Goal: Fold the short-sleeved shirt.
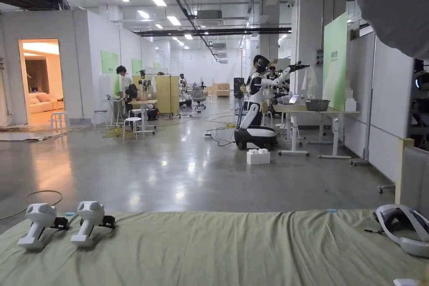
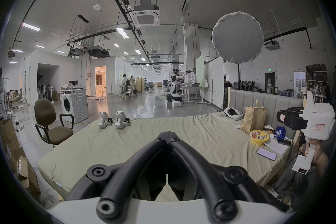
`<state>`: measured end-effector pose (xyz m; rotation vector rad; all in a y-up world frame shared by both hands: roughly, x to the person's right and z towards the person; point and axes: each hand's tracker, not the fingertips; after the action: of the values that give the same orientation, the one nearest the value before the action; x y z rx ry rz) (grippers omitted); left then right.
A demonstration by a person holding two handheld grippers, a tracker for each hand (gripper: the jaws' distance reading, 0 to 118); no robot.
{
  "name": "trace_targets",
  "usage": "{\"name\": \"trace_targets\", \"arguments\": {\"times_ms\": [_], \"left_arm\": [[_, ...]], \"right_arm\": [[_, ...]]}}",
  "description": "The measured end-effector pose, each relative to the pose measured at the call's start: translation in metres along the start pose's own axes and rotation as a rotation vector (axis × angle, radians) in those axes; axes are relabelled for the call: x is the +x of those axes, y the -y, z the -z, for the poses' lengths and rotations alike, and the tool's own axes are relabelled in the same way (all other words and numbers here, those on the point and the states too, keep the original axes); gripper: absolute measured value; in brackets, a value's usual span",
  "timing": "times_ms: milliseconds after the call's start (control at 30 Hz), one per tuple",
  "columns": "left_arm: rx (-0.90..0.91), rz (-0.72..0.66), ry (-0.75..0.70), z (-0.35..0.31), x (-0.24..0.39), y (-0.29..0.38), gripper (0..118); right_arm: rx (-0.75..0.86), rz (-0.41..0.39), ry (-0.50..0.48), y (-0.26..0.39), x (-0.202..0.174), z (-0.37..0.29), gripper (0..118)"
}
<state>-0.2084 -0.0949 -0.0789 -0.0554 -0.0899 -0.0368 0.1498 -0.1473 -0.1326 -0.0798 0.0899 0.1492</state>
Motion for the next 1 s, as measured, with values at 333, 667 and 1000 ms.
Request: {"name": "trace_targets", "arguments": {"times_ms": [333, 667, 1000], "left_arm": [[0.0, -0.026, 0.005, 0.002, -0.005, -0.004, 93], [0.031, -0.028, -0.068, 0.004, -0.002, -0.004, 118], [0.03, -0.039, -0.085, 0.004, -0.004, -0.004, 118]], "right_arm": [[-0.012, 0.044, 0.009, 0.0, 0.008, 0.004, 38], [-0.008, 0.248, -0.079, -0.003, 0.027, 0.002, 118], [-0.023, 0.236, -0.077, -0.002, 0.023, 0.004, 118]]}}
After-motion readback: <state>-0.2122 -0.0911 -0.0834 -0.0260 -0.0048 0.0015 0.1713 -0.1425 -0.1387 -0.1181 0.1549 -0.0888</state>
